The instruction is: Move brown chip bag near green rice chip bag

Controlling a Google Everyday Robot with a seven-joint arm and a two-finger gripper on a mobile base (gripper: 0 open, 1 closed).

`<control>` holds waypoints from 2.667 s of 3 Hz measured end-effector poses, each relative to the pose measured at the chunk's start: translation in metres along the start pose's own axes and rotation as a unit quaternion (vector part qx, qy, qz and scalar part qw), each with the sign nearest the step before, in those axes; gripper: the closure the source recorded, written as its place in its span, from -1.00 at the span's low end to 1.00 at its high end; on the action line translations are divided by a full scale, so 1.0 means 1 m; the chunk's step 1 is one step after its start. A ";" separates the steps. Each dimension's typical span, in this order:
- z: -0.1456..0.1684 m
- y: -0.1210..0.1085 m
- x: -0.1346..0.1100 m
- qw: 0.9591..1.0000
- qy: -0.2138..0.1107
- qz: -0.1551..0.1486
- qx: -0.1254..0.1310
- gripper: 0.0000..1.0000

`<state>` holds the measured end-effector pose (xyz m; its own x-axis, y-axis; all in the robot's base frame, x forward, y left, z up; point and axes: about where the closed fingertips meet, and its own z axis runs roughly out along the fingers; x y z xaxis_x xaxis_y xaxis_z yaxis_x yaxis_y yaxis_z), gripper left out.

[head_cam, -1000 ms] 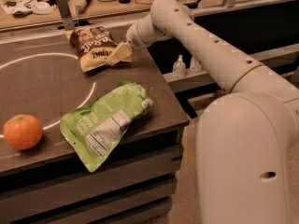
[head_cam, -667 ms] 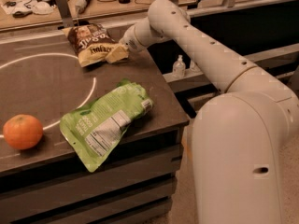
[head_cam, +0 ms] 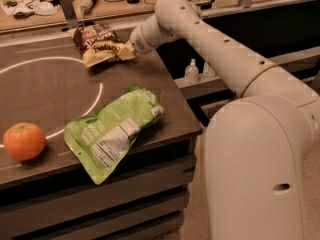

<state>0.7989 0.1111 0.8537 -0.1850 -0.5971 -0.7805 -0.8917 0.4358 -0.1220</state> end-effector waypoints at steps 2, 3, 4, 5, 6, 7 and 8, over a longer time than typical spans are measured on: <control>-0.041 0.002 -0.027 0.998 0.007 -0.057 -0.009 1.00; -0.055 0.011 -0.029 0.997 0.004 -0.070 -0.036 1.00; -0.073 0.023 -0.034 0.996 -0.008 -0.068 -0.049 1.00; -0.087 0.044 -0.043 0.997 -0.014 -0.060 -0.053 1.00; -0.099 0.074 -0.052 0.998 -0.011 -0.047 -0.048 1.00; -0.108 0.114 -0.065 0.997 -0.006 -0.042 -0.057 1.00; -0.127 0.147 -0.074 0.996 -0.014 -0.042 -0.076 1.00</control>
Offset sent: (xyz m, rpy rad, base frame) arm -0.0257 -0.0239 0.0837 -0.0935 -0.0879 0.1549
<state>0.6288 0.1338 0.9710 -0.0981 -0.6066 -0.7889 -0.9560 0.2777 -0.0947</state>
